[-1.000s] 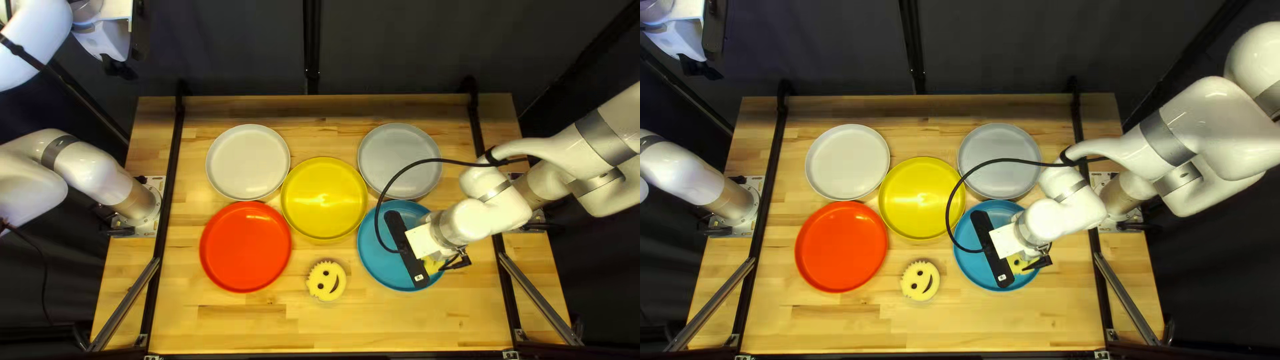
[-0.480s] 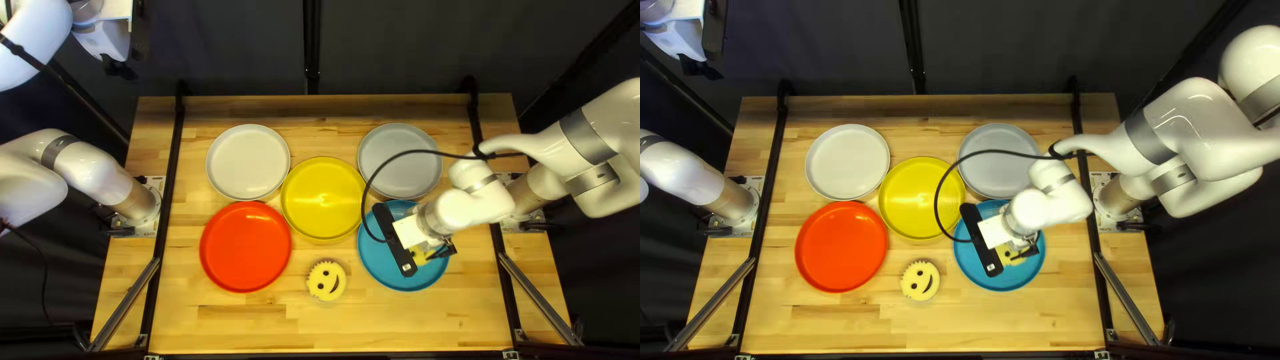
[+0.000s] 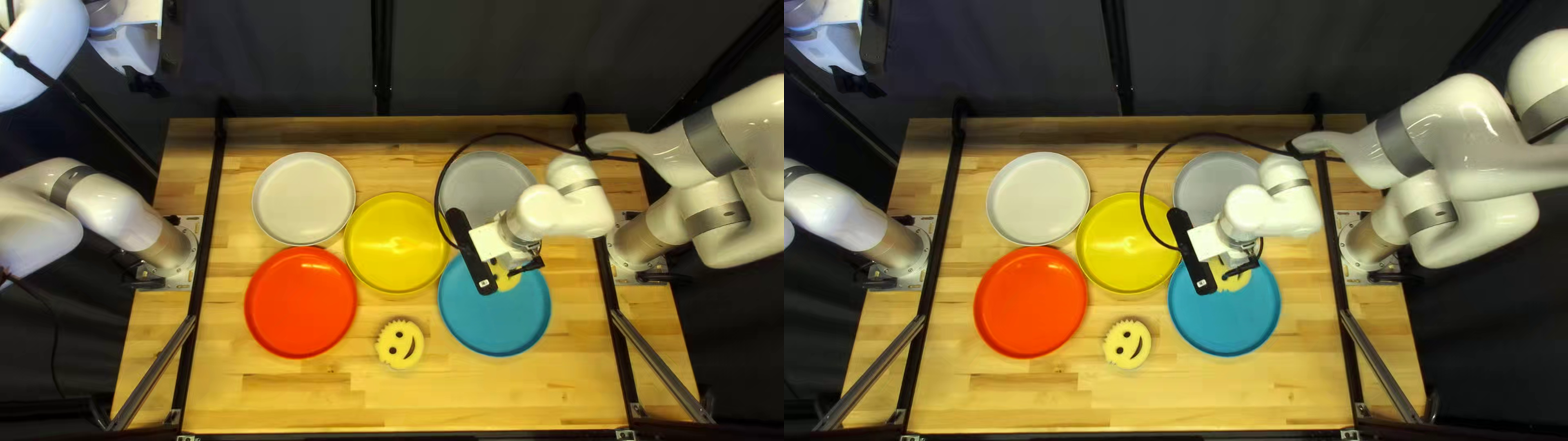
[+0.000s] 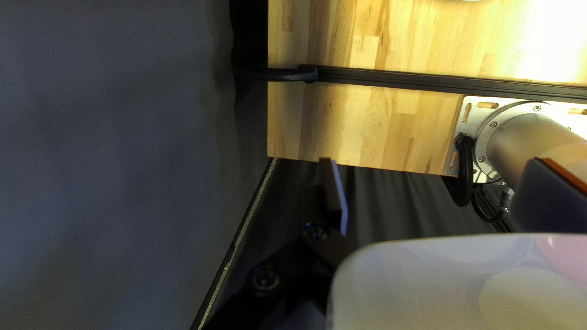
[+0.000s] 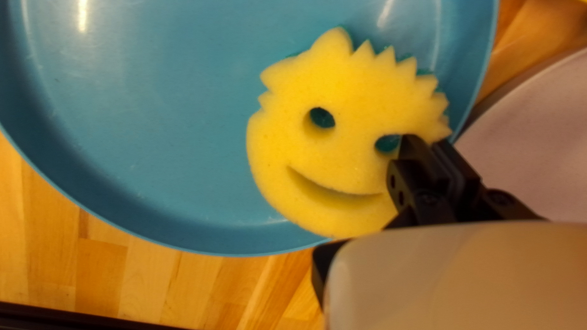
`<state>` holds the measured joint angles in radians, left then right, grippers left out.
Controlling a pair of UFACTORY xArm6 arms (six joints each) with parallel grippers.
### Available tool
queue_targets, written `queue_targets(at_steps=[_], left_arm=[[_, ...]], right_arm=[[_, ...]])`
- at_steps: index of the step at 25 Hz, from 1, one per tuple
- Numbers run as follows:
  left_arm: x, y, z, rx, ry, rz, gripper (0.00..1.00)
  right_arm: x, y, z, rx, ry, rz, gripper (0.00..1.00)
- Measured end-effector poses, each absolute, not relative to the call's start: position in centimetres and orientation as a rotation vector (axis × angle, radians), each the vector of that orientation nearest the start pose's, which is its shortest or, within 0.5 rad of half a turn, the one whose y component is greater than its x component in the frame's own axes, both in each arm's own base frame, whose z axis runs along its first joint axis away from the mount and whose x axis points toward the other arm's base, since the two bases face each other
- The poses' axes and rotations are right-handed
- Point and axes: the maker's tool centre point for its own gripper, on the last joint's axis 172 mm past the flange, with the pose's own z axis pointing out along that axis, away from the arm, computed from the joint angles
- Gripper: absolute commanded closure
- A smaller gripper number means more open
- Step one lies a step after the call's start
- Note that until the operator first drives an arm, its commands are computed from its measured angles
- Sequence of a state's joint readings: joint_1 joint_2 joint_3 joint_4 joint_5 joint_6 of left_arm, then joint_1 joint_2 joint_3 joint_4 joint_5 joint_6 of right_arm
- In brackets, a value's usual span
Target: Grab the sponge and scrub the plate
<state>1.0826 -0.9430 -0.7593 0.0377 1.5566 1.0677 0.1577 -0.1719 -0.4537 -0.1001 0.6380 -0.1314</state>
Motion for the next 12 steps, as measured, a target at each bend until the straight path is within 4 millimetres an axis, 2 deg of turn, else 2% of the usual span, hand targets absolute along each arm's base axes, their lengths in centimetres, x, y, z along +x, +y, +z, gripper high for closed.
queue_targets(at_steps=[12], left_arm=[[10.6, 22.1, 34.4, -2.995, -0.026, -0.054, 0.00]], right_arm=[[35.6, 11.3, 5.6, -3.161, -0.687, 0.022, 1.00]])
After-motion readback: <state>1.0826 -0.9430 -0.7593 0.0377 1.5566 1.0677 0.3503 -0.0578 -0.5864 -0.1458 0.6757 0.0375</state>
